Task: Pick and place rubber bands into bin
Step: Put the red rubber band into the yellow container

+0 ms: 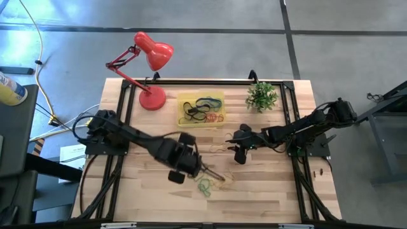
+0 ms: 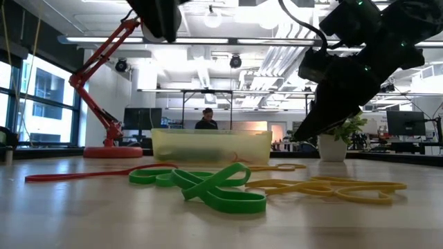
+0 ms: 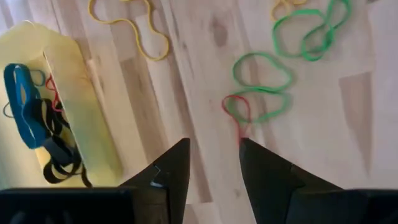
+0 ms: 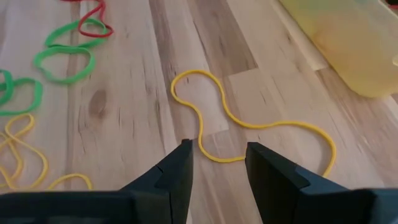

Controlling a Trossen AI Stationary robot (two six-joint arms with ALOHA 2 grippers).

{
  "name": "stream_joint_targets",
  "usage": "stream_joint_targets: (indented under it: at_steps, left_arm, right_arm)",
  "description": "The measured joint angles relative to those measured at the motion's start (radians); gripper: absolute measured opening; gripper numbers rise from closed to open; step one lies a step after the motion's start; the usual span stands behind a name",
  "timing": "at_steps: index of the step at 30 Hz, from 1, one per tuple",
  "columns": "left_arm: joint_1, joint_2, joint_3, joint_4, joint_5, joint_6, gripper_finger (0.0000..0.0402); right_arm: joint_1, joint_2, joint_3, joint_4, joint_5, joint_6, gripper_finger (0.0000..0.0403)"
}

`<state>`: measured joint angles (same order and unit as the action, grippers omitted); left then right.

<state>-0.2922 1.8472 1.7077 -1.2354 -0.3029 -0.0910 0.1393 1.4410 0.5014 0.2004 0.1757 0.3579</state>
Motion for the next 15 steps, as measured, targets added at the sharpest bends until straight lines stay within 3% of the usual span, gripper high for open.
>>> stream_joint_targets:
  at_steps: [7, 15]
  left_arm:
    - [-0.074, 0.078, -0.001, -0.027, -0.007, -0.074, 0.0128]
    - [-0.073, 0.208, -0.002, -0.023, 0.012, -0.067, 0.0129]
  right_arm:
    - [0.0, 0.0, 0.0, 0.006, 0.0, -0.018, 0.0138]
    - [0.0, 0.0, 0.0, 0.008, -0.003, -0.016, 0.0138]
